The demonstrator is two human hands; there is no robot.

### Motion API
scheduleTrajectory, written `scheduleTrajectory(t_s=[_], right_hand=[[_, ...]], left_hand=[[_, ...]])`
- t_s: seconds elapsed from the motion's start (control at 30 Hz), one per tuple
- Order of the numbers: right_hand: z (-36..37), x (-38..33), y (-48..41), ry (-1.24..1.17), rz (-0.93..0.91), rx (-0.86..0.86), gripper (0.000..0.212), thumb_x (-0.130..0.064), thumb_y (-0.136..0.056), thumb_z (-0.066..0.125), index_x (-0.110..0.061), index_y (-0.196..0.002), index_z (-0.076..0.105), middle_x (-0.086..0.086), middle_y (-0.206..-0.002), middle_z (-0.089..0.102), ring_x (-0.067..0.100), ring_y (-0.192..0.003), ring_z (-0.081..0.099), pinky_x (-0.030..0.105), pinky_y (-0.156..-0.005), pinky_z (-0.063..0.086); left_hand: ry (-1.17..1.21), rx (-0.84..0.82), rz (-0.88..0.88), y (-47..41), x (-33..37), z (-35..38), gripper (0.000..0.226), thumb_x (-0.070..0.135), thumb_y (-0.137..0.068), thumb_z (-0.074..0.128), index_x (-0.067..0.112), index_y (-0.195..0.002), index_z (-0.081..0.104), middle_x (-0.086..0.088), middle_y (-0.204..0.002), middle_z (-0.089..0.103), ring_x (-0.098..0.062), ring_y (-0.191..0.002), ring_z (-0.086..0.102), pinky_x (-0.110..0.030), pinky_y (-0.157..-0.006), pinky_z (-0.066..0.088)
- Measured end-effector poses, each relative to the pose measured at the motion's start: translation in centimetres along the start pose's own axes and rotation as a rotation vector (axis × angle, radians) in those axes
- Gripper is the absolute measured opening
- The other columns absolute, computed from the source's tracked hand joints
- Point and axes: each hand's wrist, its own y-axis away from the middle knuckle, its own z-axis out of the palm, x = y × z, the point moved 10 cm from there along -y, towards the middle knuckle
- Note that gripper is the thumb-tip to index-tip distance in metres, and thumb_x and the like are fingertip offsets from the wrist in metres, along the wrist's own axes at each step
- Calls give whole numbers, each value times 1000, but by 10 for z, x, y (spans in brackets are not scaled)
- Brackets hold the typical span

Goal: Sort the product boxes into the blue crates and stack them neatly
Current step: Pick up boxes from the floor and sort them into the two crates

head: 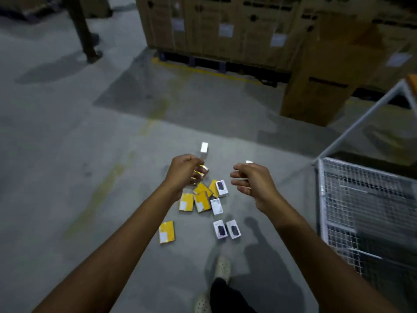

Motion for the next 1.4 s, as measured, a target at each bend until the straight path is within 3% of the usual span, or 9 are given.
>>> scheduleTrajectory(t_s=[0.23,0.5,0.63,0.77,1.0,1.1,1.23,1.33,1.4], right_hand=[[31,42,-103,168,-33,2,8,-16,-86,62,-17,-79,67,6,-81,70,18,-70,70,22,-56,45],[26,103,-177,170,-16,152,29,-36,-70,63,-25,-96,66,8,-91,71,21,-79,68,31,-69,50],[14,170,-229,286,-23,226,19,-50,-67,62,-41,-83,67,1,-88,72,27,-88,70,47,-82,56],[11,246,-296,402,-7,233,21,-42,-65,60,-33,-83,65,0,-91,72,27,-91,69,48,-87,55],[18,400,-432,501,1,219,31,-32,-78,66,-19,-106,68,5,-106,71,25,-98,64,30,-84,46],[31,467,-496,559,-17,156,30,-26,-84,71,-16,-111,65,4,-101,71,22,-98,64,28,-87,45],[58,534,-566,686,-98,48,52,-27,-79,77,-11,-126,60,8,-116,69,21,-106,63,27,-85,45],[78,565,-606,776,-139,-24,67,-27,-78,81,-4,-134,53,13,-118,66,26,-111,60,30,-86,45],[88,582,-634,863,-186,-40,81,-46,-69,84,-5,-132,53,17,-115,66,32,-115,59,37,-90,47]], left_hand=[[-66,143,-74,-77,-53,-36,14,11,-92,56,10,-79,62,-9,-71,66,-15,-54,54,-23,-52,37],[-173,159,70,-168,-115,-47,13,34,-76,64,29,-88,66,-5,-90,71,-22,-86,67,-44,-80,55],[-191,109,78,-219,-193,-44,18,34,-74,65,32,-92,65,1,-86,69,-18,-85,65,-52,-83,54],[-264,76,74,-276,-286,-39,12,17,-87,70,20,-98,65,1,-86,68,-19,-81,62,-43,-78,52],[-390,69,62,-398,-456,-13,15,18,-90,69,17,-102,61,3,-88,64,-7,-74,60,-13,-60,42],[-427,55,22,-454,-531,2,25,16,-86,72,20,-105,55,0,-92,61,-18,-82,60,-21,-63,41],[-463,-11,-105,-520,-629,24,48,19,-84,74,10,-124,49,-15,-108,62,-26,-91,57,-30,-66,40],[-363,-27,-252,-558,-689,39,93,34,-67,78,-9,-139,37,-26,-129,52,-34,-99,57,-32,-61,35],[-256,-29,-312,-579,-718,49,112,41,-50,77,-13,-139,37,-29,-125,56,-42,-102,60,-31,-62,39]])
